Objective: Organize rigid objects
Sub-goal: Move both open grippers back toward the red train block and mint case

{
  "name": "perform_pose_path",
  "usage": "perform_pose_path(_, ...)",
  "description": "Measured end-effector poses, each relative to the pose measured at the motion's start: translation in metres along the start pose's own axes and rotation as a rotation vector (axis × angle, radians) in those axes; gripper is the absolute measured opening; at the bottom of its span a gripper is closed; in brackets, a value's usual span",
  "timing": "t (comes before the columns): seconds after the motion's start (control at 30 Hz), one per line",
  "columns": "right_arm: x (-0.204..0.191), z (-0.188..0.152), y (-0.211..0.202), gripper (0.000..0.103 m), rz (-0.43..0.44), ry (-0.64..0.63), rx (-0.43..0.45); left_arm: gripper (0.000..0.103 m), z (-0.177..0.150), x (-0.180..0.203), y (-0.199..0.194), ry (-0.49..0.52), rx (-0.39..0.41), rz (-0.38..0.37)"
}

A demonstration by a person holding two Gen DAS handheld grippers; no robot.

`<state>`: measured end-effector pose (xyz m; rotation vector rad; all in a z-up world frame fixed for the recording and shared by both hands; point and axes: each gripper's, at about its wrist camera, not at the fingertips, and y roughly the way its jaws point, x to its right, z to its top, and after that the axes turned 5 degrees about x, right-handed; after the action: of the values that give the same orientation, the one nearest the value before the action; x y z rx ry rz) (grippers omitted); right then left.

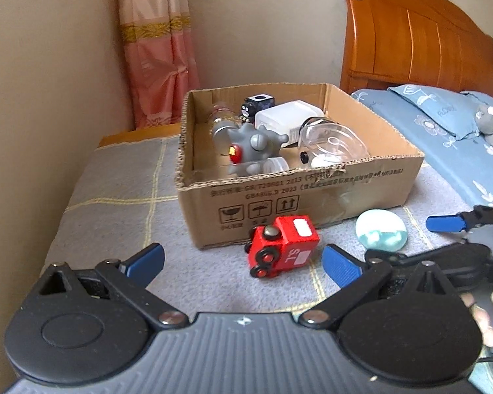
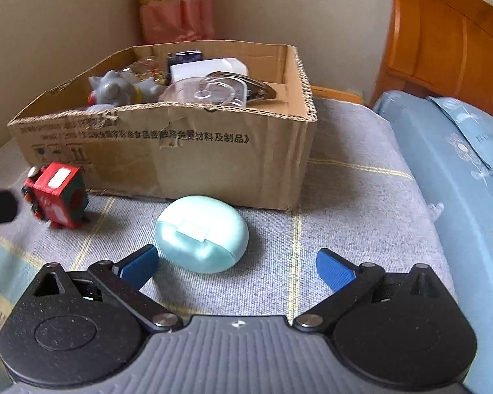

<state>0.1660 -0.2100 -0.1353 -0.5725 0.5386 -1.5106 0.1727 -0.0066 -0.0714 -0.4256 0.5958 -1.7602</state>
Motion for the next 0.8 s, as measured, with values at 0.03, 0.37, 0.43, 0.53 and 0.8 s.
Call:
perform_pose_path(0.03, 0.002, 0.000, 0.000, 0.103, 0.015, -0.011, 0.000, 0.099, 0.000, 0.003, 0.003, 0.003, -0.002, -0.002)
perform_pose_path(0.37, 0.003, -0.002, -0.001, 0.103, 0.047, -0.037, 0.016, 0.075, 0.000, 0.018, 0.031, -0.002, -0.052, -0.045)
perform_pose_path(0.43, 0.003, -0.003, 0.000, 0.103, 0.047, -0.036, 0.016, 0.064, -0.001, 0.021, 0.035, 0.006, -0.056, -0.042)
perform_pose_path(0.53, 0.002, -0.003, 0.000, 0.103, 0.047, -0.037, 0.017, 0.050, -0.002, 0.021, 0.041, -0.003, -0.080, -0.048)
perform_pose_path(0.8, -0.011, -0.002, 0.003, 0.102, 0.096, -0.076, 0.043, 0.049, -0.004, 0.013, 0.039, -0.020, -0.076, -0.045)
